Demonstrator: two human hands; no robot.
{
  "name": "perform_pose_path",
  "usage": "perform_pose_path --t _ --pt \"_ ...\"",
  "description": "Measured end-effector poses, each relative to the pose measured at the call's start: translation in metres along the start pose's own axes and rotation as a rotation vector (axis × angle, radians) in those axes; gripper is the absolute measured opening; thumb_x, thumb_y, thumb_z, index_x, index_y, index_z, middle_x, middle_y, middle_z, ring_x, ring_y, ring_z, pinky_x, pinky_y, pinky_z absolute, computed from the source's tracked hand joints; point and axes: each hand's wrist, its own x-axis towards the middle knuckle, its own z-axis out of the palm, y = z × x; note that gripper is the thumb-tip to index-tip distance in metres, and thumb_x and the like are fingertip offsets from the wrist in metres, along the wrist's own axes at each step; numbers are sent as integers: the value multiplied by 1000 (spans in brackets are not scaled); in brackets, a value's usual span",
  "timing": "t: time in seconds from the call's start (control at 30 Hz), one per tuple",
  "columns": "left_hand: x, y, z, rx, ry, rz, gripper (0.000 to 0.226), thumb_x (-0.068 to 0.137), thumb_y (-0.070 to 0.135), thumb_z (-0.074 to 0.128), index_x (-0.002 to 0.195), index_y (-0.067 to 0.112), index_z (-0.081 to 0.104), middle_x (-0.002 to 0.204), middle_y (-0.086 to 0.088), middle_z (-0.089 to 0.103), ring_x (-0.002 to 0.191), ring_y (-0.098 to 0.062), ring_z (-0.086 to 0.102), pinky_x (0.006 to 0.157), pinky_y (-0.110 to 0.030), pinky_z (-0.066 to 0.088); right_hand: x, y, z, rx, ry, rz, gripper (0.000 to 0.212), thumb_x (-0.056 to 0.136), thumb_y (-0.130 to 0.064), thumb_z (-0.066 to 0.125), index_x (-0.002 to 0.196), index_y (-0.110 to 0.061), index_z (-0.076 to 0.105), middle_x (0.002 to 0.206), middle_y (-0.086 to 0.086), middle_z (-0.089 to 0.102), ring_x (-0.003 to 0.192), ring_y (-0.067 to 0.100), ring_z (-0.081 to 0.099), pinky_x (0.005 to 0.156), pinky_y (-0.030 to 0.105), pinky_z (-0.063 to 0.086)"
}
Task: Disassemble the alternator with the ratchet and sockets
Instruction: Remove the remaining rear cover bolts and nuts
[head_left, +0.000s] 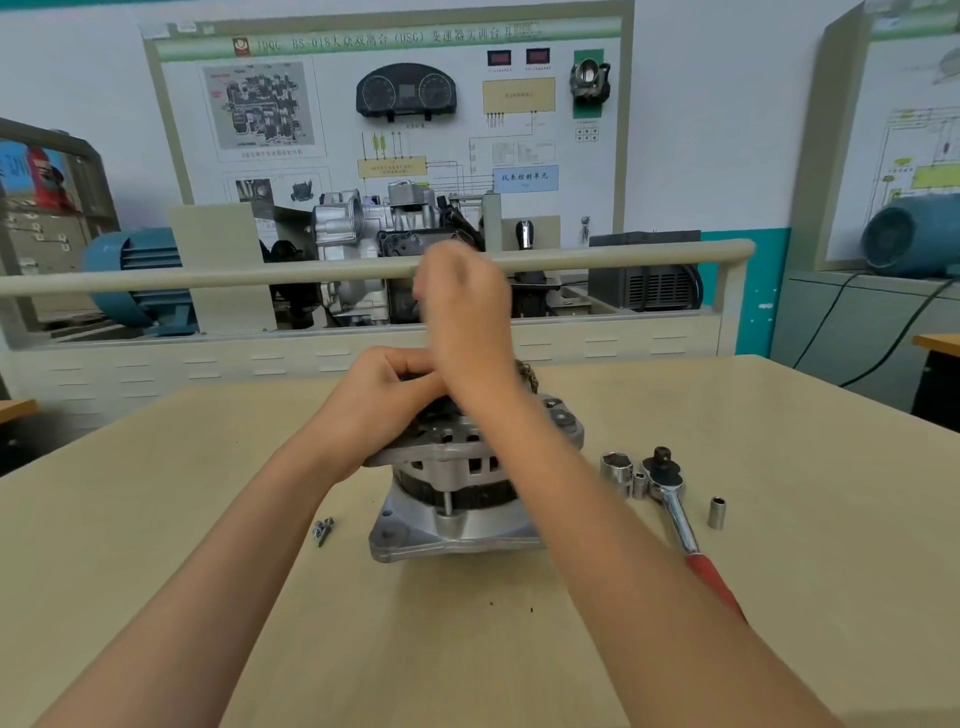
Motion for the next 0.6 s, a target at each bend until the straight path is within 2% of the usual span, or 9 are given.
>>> perform_pose_path --t 0.07,0.1,0.2,0.3,0.37,0.4,0.47,0.53,0.6 --pt "0 0 0 61 34 50 36 88 -4 50 67 24 56 47 20 58 45 8 51 46 -9 40 -17 7 10 -717 104 -277 16 81 -22 49 77 -9 56 82 3 52 83 19 46 84 33 37" --pt "0 0 0 89 36 73 35 89 -5 49 70 24 49 46 23 56 44 10 49 43 -5 36 -21 8 13 -930 147 -288 20 80 -25 49 85 -8 58 90 5 52 90 23 45 91 34 33" --pt "0 0 -2 115 20 81 33 89 -3 49 73 26 50 52 23 59 49 10 52 46 -6 40 -19 5 11 -944 191 -281 23 81 -28 46 86 -9 57 89 4 50 89 23 43 91 33 29" --pt "-2 0 -3 78 -1 17 41 86 -4 50 60 25 65 53 13 63 51 5 55 51 -12 44 -10 2 6 -543 133 -252 23 82 -22 46 60 -16 47 68 -4 45 74 18 42 76 31 34" --pt "-3 3 -1 19 -38 9 46 89 2 54 59 32 72 60 15 69 56 7 61 53 -6 43 0 -3 2 -128 79 -76 39 83 -20 42 46 -21 32 49 -9 35 57 13 36 58 29 30" --pt "-3 4 0 -8 -59 19 38 91 10 56 68 35 74 70 15 72 66 6 65 57 -5 44 7 -3 -1 103 44 57 44 86 -19 40 43 -20 30 44 -7 33 51 12 33 54 28 30" --pt "-3 5 0 -29 -78 21 21 91 21 58 89 34 74 87 13 74 82 1 68 66 -6 47 22 0 -9 573 -92 323 54 93 -21 33 40 -15 31 41 1 32 46 16 35 57 27 39" --pt "-1 1 -1 -31 -64 -2 16 90 25 59 94 30 74 91 11 75 86 -1 69 69 -7 48 29 4 -16 974 -281 537 63 95 -32 27 35 -14 32 37 2 31 44 19 37 66 30 45" --pt "-1 0 -1 -54 -63 -14 16 89 24 60 94 27 75 91 9 75 87 -3 69 69 -7 48 30 7 -17 1058 -355 558 66 96 -37 26 34 -16 33 35 0 30 41 18 39 69 33 49"
